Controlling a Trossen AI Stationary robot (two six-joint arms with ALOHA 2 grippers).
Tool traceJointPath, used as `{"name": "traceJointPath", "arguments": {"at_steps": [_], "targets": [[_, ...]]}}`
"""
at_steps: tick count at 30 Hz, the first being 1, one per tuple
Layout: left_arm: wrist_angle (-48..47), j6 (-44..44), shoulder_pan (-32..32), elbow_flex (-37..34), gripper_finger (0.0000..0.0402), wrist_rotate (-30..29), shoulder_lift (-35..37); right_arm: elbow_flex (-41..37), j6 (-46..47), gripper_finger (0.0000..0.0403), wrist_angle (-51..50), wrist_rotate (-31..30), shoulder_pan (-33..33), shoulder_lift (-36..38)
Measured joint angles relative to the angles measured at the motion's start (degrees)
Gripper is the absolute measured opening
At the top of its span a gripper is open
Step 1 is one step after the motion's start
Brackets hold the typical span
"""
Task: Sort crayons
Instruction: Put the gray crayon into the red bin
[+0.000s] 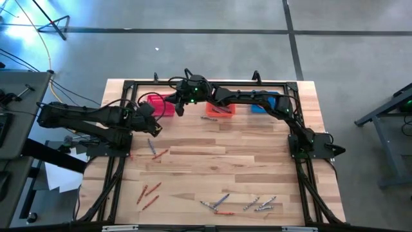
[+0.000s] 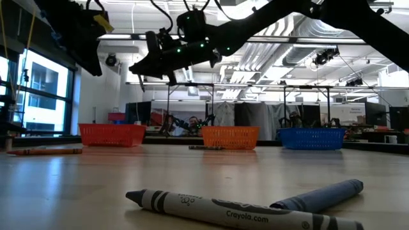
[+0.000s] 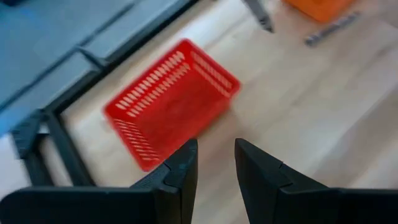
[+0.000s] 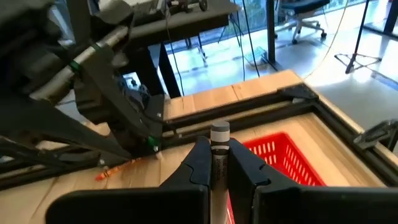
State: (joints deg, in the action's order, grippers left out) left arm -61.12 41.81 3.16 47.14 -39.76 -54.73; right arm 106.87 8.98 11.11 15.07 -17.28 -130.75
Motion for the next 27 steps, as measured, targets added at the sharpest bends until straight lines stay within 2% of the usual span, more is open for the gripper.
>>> {"name": "traceJointPath", "arguments": {"at_steps": [5, 10, 14, 17, 20, 24, 27], "targets": [[-0.4, 1.3, -0.2, -2.0, 0.0094, -4.1, 0.4, 0.0, -0.3, 0.0012, -0.2, 0.0, -0.2, 0.7], [1.6, 2.9, -0.1, -4.0, 0.0094, -5.7, 0.3, 0.0, -1.3, 0.0012, -2.9, 1.1, -0.4, 0.7], [8.9, -1.4, -0.1, -6.1, 0.0094, -5.8, 0.3, 0.0, -1.5, 0.0012, -1.3, 5.4, -0.3, 1.1], [12.6, -5.2, -0.1, -7.0, 0.0094, -5.0, 0.4, 0.0, -2.7, 0.0012, -1.8, 6.4, -0.3, 2.1], [12.6, -5.6, -0.1, -7.0, 0.0094, -5.0, 0.4, 0.0, -5.2, 0.0012, -5.7, 5.3, -0.9, 3.7], [10.8, -2.7, -0.1, -7.0, 0.0094, -5.5, 0.4, 0.0, -9.9, 0.0012, -17.2, 1.6, -2.6, 6.3], [10.1, -1.2, -0.1, -7.0, 0.0094, -6.3, 0.4, 0.0, -12.6, 0.0012, -23.5, 1.4, -3.6, 7.5]]}}
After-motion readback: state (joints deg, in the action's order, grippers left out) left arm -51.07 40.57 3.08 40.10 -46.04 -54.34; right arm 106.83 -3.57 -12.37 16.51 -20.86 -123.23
